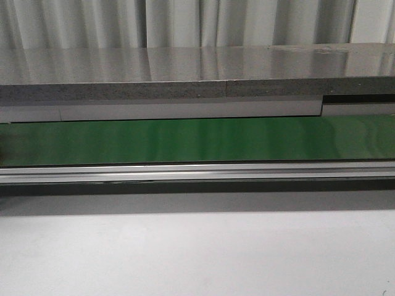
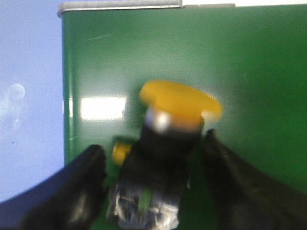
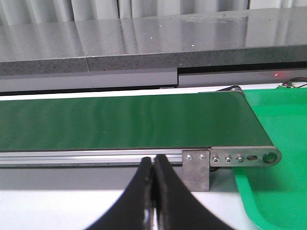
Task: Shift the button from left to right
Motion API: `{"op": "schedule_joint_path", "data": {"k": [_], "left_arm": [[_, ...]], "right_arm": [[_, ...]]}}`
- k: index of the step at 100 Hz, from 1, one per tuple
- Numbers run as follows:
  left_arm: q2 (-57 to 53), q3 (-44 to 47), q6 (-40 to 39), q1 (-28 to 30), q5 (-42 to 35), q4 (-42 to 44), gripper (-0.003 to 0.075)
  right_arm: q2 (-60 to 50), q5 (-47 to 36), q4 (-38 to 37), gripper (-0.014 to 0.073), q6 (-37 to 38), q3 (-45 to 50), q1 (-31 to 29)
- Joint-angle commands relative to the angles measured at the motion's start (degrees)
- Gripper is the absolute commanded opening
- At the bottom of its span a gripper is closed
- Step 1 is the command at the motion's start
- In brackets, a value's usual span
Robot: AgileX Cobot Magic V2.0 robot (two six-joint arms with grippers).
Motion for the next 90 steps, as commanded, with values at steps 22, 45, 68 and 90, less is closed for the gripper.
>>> {"op": "schedule_joint_path", "data": {"k": [22, 45, 68, 90], "left_arm": [[-3.18, -1.34, 0.54, -0.4, 1.42, -2.0, 0.062], [-9.5, -1.22, 1.35, -1.29, 1.41, -4.54, 0.062], [-21.42, 5.54, 2.45, -6.21, -6.67, -4.54, 0.062], [-35.76, 18.73, 2.45, -9.62, -20.51, -5.8, 0.062]], "right_arm": [[-1.14, -4.75, -0.3, -0.0067, -0.06, -0.85, -0.06], [-1.14, -4.75, -0.3, -0.0067, -0.06, -0.85, -0.06], [-1.14, -4.75, -0.3, -0.0067, -0.06, -0.85, -0.06], [-1.14, -4.75, -0.3, -0.0067, -0.06, -0.85, -0.06]]}}
